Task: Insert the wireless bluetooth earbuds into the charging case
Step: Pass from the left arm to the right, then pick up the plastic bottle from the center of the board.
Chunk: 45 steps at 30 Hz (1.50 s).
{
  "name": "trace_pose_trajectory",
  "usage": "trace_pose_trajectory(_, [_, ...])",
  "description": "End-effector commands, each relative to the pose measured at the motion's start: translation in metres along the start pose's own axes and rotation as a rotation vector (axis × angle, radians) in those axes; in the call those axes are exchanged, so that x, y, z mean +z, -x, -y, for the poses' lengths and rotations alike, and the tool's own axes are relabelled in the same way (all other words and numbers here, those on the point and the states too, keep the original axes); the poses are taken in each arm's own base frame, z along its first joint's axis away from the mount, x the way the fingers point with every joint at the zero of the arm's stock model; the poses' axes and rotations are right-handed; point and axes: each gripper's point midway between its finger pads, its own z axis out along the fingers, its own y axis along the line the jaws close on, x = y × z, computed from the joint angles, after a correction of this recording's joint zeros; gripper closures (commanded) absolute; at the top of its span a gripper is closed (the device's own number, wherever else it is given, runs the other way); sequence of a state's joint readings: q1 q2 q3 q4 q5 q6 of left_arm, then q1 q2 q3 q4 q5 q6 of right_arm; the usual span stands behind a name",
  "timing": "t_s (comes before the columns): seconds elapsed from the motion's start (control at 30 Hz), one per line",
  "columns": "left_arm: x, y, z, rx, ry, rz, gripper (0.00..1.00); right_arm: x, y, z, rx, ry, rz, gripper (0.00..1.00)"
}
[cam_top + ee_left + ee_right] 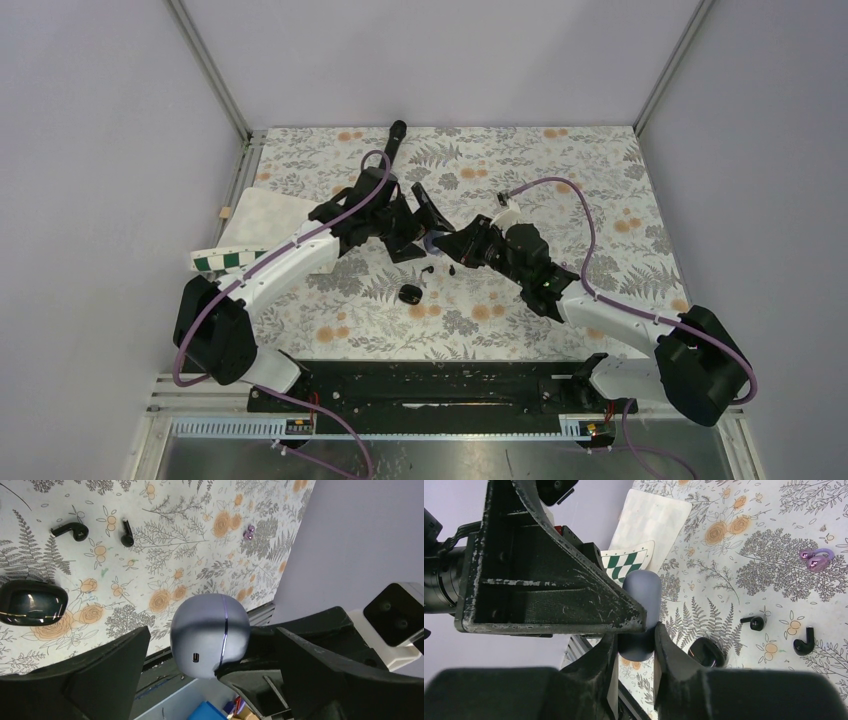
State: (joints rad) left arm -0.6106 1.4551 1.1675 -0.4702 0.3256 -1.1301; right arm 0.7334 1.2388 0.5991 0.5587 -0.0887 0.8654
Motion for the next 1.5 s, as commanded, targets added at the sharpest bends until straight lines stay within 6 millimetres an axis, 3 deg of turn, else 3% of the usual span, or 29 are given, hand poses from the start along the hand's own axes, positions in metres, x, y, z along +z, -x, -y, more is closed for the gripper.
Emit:
trace_pose_trajectory(0.0, [-0.009,0.000,0.016,0.021,-0.049,0.002,0.01,-0.006,0.012,-0.016,-0.002,0.052,0.054,1.00])
trace_pose_trajectory(0.13, [-0.023,0.017,0.017,0.078,-0.053,0.063,0.01,-0.017,0.010,-0.005,0.020,0.015,0.071,1.00])
trace_pose_trajectory(0.37, [-0.068,0.055,0.021,0.276,-0.129,0.246,0.01,-0.036,0.027,0.001,0.079,0.001,0.053,1.00])
trace_pose_trajectory(0.57, [-0.080,0.032,0.033,0.520,-0.342,0.232,0.01,-0.042,0.043,-0.023,0.193,0.078,-0.049,1.00])
trace_pose_trajectory(0.73, [-0.091,0.023,0.025,0.538,-0.444,0.260,0.02,-0.042,0.049,-0.045,0.274,0.216,-0.076,1.00])
trace_pose_trajectory(0.87, [-0.107,0.006,0.040,0.512,-0.685,0.220,0.06,-0.041,0.051,-0.063,0.340,0.354,-0.108,1.00])
trace_pose_trajectory(1.2, [-0.134,-0.015,0.066,0.456,-0.971,0.125,0.16,-0.037,0.053,-0.074,0.391,0.482,-0.126,1.00])
trace_pose_trajectory(1.47, [-0.122,-0.013,0.061,0.425,-0.954,0.094,0.17,-0.040,0.056,-0.083,0.407,0.532,-0.131,1.00])
